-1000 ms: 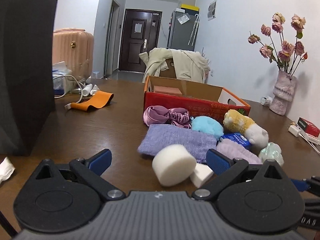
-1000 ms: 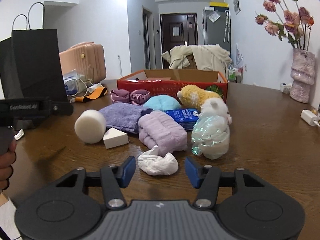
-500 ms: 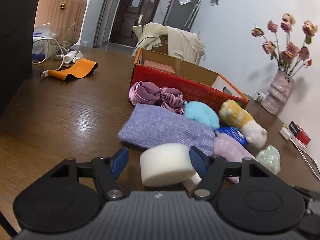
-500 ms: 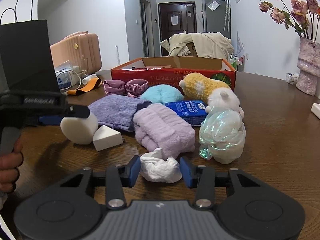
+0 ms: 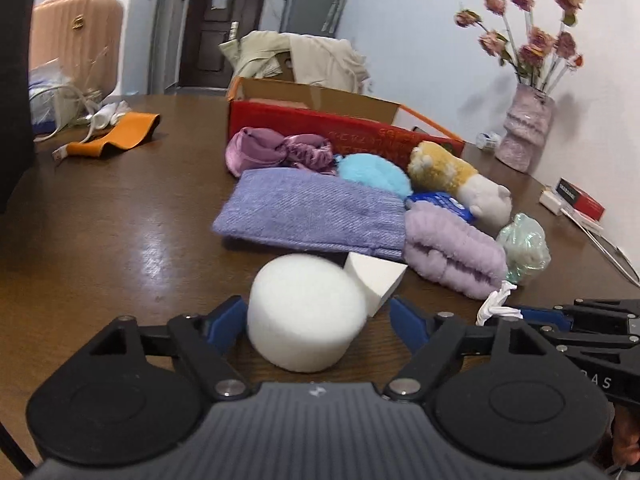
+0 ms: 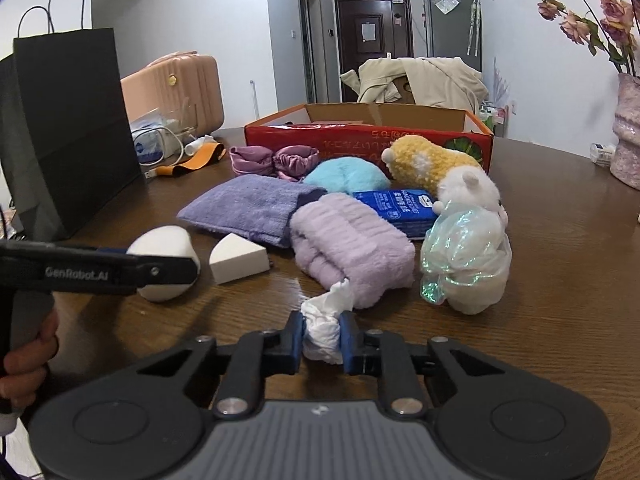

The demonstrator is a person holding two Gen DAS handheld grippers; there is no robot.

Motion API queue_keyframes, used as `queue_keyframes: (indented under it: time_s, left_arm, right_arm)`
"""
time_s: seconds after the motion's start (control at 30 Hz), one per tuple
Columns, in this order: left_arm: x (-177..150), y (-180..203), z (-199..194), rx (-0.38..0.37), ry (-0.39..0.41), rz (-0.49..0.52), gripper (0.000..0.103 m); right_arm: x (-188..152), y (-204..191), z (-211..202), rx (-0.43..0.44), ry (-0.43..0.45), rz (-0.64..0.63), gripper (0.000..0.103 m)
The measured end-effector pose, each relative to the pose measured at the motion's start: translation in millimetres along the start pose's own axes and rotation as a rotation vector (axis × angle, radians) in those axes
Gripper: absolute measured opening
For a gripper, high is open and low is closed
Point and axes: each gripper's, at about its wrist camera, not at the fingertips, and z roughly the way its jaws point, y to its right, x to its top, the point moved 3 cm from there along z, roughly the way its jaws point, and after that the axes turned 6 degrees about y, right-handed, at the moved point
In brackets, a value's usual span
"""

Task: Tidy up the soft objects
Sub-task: 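Grasp the white foam cylinder with the left gripper while the right grasps the white tissue, then drop the foam cylinder and tissue into the box, opening both grippers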

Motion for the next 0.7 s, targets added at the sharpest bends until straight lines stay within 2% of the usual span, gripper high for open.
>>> queue_keyframes:
  time_s: [0.03, 0.1, 0.23, 0.33, 0.43, 0.57, 0.7]
  left_arm:
    - [1, 1, 1, 0.011, 0.003, 0.011, 0.079]
    - [0, 5, 2, 0.004, -0.002, 0.051, 0.058]
    - [0, 4, -6, 0.033, 0.025, 0.041, 0.056]
    - [18, 3, -22, 0.031, 0.082, 0.015, 0.056]
    - [57, 3, -26, -0.009, 0.163, 0.019, 0.056]
    - [131, 11, 7, -0.039, 0.212, 0.069, 0.057]
    - [204, 25, 90, -0.113, 0.121, 0.071, 0.057]
  right_arm:
    - [0, -1, -2, 0.000, 0.003, 0.003, 0.018]
    - [0, -1, -6, -0.005, 0.008, 0.002, 0.018]
    - [7, 1, -20, -0.005, 0.056, 0.002, 0.017]
    - [24, 9, -30, 0.004, 0.100, -0.001, 0.017]
    - [58, 25, -29, 0.042, 0.140, 0.013, 0.017]
    - [125, 54, -3, 0.098, 0.189, -0.003, 0.017]
    - [200, 94, 62, 0.122, 0.181, 0.010, 0.017]
